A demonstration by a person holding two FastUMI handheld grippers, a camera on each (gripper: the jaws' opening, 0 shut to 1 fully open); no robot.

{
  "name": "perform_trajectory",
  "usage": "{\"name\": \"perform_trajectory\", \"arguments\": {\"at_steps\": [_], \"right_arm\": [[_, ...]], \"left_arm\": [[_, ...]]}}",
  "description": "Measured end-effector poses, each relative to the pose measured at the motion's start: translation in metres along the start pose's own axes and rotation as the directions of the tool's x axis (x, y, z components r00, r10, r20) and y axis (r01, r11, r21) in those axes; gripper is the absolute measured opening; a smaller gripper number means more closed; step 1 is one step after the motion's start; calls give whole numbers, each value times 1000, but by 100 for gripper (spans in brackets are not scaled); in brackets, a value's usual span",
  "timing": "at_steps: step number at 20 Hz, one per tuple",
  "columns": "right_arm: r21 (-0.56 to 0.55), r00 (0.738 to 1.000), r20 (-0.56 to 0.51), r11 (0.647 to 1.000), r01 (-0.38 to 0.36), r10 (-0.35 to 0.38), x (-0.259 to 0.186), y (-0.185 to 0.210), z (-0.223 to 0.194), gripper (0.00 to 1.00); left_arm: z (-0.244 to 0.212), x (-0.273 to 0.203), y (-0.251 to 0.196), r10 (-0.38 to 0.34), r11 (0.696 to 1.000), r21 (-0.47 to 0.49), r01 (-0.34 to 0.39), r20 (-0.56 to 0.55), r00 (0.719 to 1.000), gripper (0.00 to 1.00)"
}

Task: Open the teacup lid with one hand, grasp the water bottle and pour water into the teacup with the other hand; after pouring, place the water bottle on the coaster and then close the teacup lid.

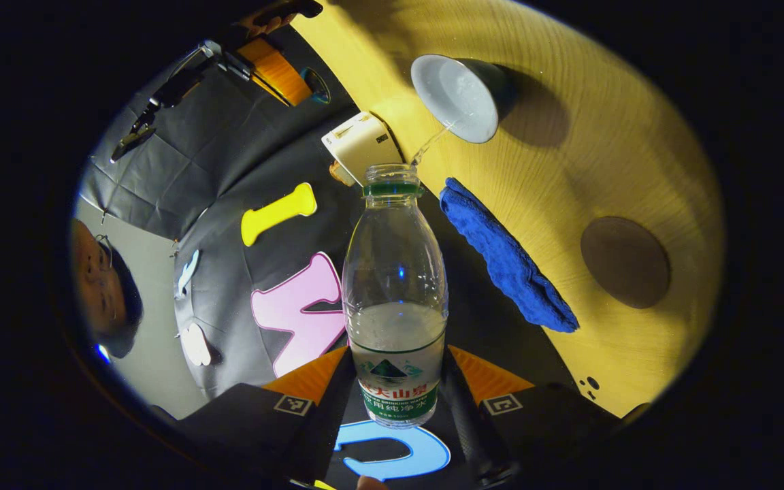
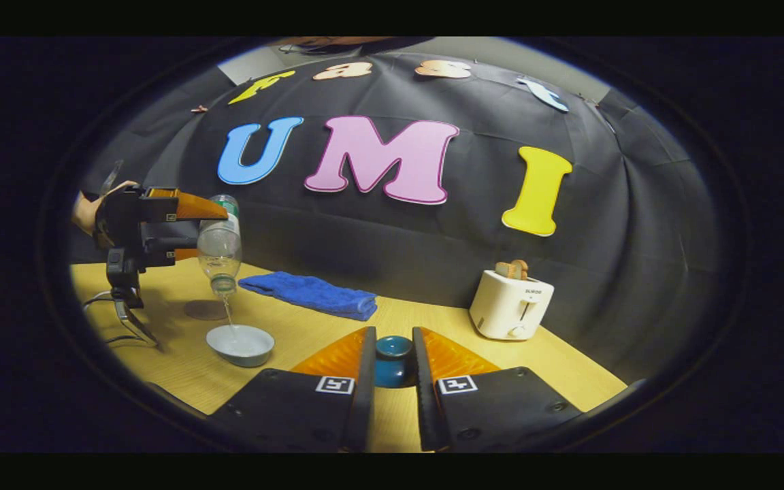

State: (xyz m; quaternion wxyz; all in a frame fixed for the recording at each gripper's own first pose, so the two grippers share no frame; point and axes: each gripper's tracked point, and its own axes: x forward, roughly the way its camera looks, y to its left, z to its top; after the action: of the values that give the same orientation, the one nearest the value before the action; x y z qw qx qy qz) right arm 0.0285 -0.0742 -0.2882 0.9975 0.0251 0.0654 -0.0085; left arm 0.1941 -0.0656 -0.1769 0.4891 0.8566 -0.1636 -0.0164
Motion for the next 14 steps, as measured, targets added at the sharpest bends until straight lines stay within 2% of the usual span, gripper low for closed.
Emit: {"name": "perform_trajectory", "arguments": {"at_steps": [1,4,5,6,7,13,14], "right_arm": [[1,1000,0,1000,2,-2,-1,0,0,30],[0,1000,3,1000,5,-5,-2,1,0,30],[0,1000,2,1000,6,-6,-2,1,0,34],[-1,1000,2,1000,6,-6,-2,1,-1,34],[-3,1000,3,1000,9,-9,-2,1,0,25],[-5,1000,6,1000,15,-15,-2,-2,-1,34],[-6,1000,7,1000,15,-15,-2,-2,0,25]], "left_arm": [[0,1,3,4,1000,3,-4,5,1000,76],[4,5,9,19,1000,8,-19,22,1000,76],[5,6,10,21,1000,7,-21,26,999,76],[7,6,10,22,1000,10,-23,32,999,76],[7,7,11,22,1000,13,-23,37,999,76],[8,8,9,16,1000,15,-17,42,999,76],[8,8,7,12,1000,16,-13,40,999,76]]}}
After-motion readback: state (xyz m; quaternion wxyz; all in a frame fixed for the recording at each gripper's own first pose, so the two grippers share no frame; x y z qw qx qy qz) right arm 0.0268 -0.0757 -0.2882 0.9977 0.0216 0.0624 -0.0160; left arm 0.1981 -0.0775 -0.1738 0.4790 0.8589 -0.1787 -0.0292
